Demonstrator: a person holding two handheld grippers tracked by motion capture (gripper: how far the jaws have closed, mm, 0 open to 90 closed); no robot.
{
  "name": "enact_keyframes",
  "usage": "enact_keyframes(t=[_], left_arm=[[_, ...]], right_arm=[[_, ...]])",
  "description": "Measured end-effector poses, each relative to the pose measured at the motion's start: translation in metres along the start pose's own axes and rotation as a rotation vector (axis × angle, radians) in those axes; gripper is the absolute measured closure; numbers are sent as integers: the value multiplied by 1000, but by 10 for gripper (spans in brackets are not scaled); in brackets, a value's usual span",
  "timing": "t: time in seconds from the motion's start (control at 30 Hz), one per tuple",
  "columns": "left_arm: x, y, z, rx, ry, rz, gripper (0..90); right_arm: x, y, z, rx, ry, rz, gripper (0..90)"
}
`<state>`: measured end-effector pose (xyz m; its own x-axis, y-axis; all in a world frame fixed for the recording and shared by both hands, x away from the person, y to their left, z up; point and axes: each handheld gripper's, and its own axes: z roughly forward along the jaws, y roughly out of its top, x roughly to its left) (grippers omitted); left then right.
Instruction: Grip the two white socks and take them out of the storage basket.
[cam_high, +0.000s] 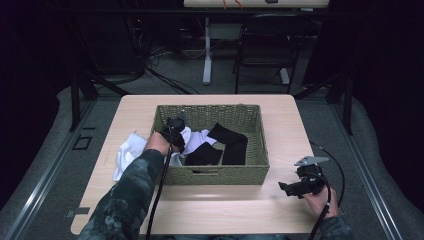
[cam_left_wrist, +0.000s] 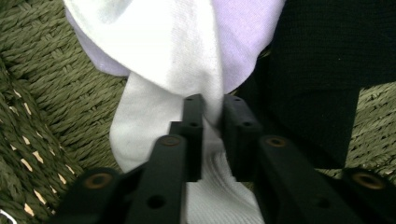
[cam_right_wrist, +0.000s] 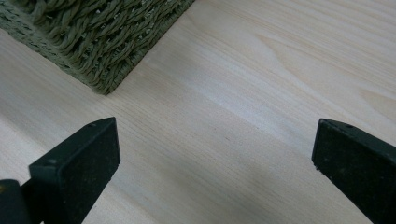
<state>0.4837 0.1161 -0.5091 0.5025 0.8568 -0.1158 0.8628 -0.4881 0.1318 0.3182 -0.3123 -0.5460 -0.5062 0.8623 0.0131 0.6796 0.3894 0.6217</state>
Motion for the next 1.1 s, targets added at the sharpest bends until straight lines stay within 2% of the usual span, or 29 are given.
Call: enact_keyframes(t=[0.07,0.2,0.23,0.4,0.63,0.83,1.1], left_arm=[[1,-1,0,-1,-2,0,863],[2,-2,-2,-2,-9,9,872],[2,-2,-4,-4,-21,10,872],[2,-4,-18,-38,-40,34,874],[4,-6,-35,-52,-64,47,874],[6,-7,-48,-66,-60,53,875],[7,-6,-81,-105,-44,77,875]], right_arm=[[0,0,0,0,1,0,4],[0,0,0,1,0,0,4],[0,0,0,1,-1,0,4],[-1,0,0,6,-4,-3,5],[-1,0,1,11,0,-6,4],[0,0,1,13,0,-6,4],[-1,0,1,19,-2,-12,4]])
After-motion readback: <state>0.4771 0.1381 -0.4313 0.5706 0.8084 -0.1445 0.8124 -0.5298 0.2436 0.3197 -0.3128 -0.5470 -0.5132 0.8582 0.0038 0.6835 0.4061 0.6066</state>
